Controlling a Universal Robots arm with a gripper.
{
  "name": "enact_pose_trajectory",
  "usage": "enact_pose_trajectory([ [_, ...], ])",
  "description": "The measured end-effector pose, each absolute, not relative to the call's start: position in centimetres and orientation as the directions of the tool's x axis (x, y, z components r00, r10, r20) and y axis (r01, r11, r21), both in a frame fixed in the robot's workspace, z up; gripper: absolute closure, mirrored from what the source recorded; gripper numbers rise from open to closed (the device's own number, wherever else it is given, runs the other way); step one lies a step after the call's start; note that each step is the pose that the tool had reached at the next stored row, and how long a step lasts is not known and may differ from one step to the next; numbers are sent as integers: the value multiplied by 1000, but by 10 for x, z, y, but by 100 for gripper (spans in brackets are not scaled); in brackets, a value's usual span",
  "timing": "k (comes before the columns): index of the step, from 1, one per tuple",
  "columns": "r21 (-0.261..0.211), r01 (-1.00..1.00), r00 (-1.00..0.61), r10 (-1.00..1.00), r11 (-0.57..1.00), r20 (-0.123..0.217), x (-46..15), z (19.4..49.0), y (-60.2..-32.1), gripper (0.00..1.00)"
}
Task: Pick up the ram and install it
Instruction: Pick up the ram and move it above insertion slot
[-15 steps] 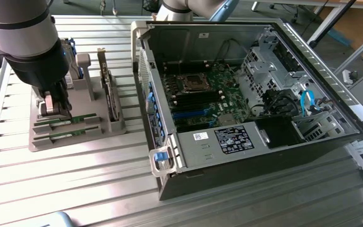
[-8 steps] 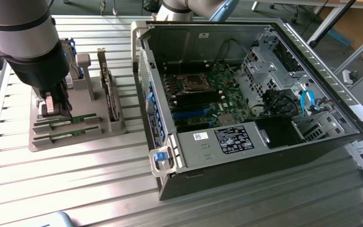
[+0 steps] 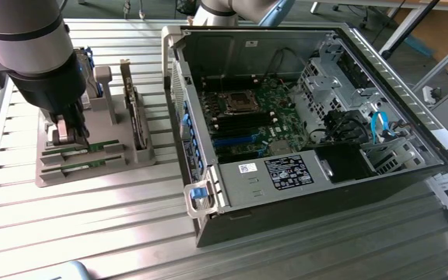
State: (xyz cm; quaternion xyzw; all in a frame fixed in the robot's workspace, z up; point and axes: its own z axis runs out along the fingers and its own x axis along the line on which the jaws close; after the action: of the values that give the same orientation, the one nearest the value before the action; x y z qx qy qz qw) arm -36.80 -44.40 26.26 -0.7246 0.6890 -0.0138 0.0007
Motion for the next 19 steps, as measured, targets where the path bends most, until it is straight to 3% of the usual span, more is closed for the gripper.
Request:
enact_pose_trajectory([
  [19, -20, -998, 61, -998, -61, 19, -368, 257, -444, 70],
])
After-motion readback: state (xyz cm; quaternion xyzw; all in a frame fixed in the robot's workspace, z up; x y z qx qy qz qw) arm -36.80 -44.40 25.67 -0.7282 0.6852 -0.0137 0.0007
